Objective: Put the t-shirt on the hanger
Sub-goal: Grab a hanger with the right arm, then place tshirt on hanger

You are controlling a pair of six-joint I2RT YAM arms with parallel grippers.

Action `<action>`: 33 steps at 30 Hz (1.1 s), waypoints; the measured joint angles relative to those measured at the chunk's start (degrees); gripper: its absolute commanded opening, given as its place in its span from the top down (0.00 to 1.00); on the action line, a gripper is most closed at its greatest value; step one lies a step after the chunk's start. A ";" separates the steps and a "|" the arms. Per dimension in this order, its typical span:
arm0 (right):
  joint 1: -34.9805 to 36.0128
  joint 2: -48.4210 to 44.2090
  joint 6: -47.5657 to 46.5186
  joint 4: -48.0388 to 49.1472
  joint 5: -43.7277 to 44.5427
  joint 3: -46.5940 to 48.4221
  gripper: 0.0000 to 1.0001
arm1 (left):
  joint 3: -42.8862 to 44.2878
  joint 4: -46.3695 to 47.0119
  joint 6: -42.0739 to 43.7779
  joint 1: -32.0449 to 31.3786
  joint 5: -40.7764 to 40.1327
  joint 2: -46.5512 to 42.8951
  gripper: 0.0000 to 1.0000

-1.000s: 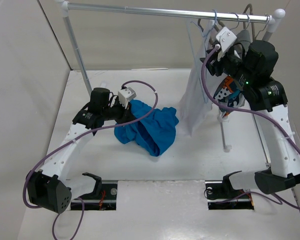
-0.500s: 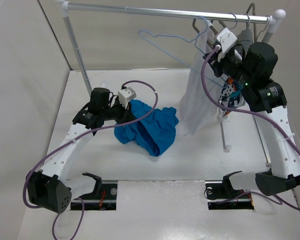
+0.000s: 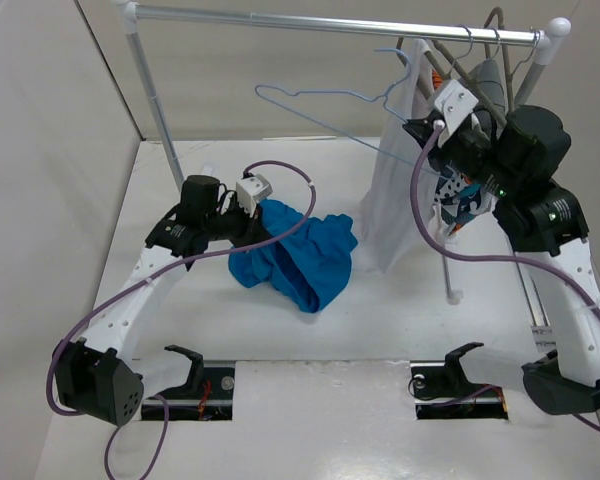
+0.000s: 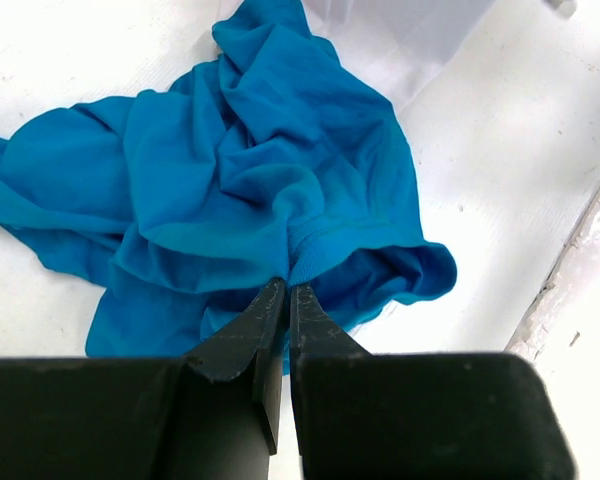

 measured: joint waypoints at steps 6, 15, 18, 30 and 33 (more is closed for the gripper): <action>0.17 -7.15 -1.97 -2.84 1.95 -8.96 1.00 | 0.09 -0.04 0.04 0.44 0.90 0.13 1.00; 0.20 -19.21 -2.99 -11.37 5.40 -26.27 1.00 | 4.63 -0.33 -5.68 6.12 10.84 7.89 1.00; 1.07 -23.63 -2.99 -13.68 5.42 -32.06 1.00 | 7.39 -0.81 -7.28 6.32 12.50 11.78 1.00; 13.55 -29.62 -1.88 -15.85 4.11 -41.40 1.00 | 12.00 -3.06 -7.91 4.83 5.27 13.40 1.00; 15.56 -29.18 -0.87 -14.51 7.04 -41.75 1.00 | 12.00 -3.89 -6.49 3.19 4.61 12.81 1.00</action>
